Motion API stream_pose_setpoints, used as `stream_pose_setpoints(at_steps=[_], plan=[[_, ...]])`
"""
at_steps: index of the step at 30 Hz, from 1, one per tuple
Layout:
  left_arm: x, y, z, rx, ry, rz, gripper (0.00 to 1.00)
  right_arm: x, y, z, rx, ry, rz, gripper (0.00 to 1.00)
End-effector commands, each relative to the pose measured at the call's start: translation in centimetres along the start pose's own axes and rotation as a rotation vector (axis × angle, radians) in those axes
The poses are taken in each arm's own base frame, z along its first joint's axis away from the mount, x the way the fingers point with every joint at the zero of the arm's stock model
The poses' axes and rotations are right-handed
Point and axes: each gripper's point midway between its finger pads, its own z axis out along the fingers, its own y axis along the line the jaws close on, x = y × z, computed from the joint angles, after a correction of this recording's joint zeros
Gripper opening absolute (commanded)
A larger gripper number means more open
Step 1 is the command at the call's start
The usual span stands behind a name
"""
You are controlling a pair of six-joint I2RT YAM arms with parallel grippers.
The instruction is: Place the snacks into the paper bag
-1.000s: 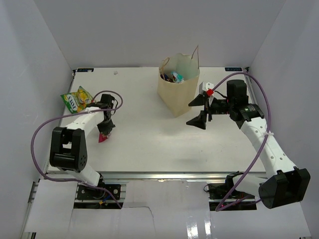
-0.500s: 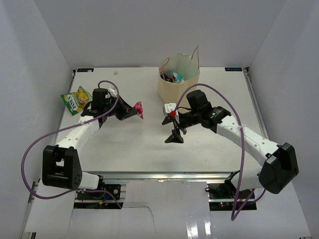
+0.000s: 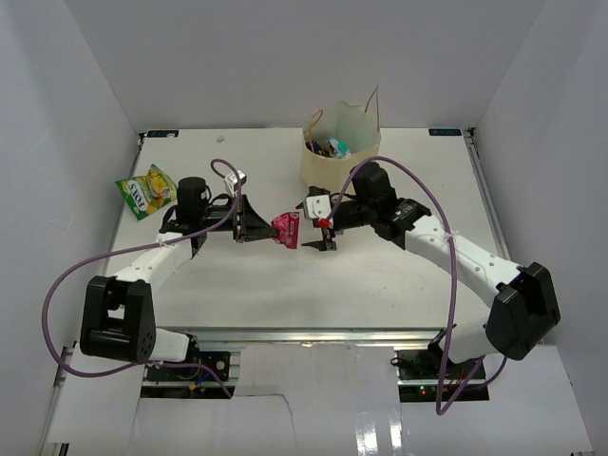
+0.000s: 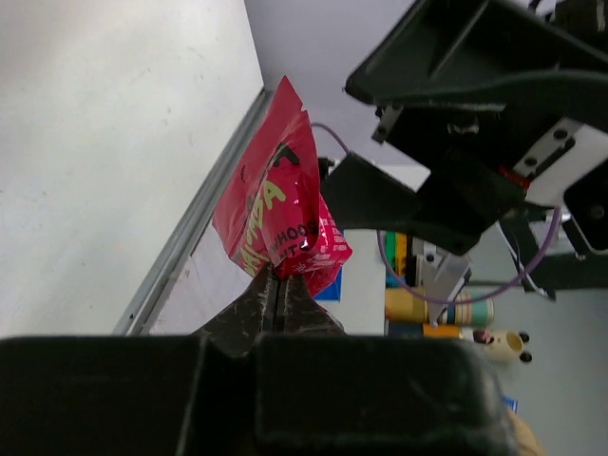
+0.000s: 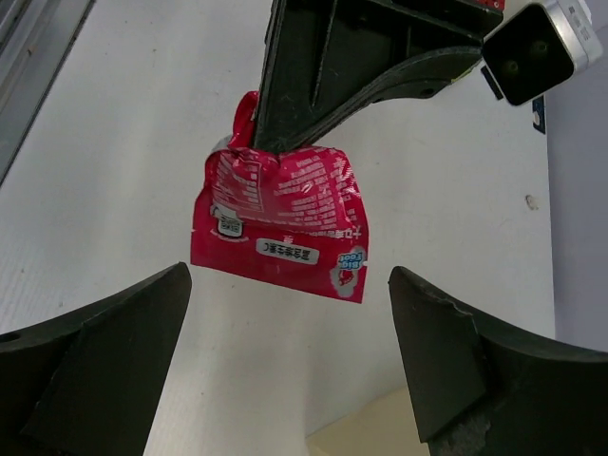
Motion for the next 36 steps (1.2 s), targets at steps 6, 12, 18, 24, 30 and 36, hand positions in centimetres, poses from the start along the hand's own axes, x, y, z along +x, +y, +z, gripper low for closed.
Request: stream_pose_setpoints(at_steps=[6, 12, 18, 24, 30, 36], plan=[[3.9, -2.3, -0.2, 0.125, 0.147, 0.214, 0.0, -2.4, 0.8, 0.5, -0.14, -0.062, -0.072, 0.91], [4.0, -2.8, 0.5, 0.128, 0.165, 0.256, 0.0, -1.8, 2.1, 2.1, -0.202, -0.046, 0.048, 0.94], [3.6, -3.0, 0.6, 0.121, 0.16, 0.278, 0.0, -1.4, 4.4, 2.9, -0.277, -0.028, 0.11, 0.85], [3.0, -2.5, 0.8, 0.079, 0.14, 0.275, 0.14, -1.4, 4.4, 2.5, -0.27, -0.011, 0.106, 0.46], [1.9, -1.6, 0.9, -0.015, 0.109, 0.283, 0.45, -2.2, 4.0, 2.2, -0.255, -0.019, 0.092, 0.08], [-3.8, -3.2, -1.5, -0.226, -0.116, 0.453, 0.61, -2.6, 3.1, 0.9, -0.205, -0.009, 0.066, 0.08]])
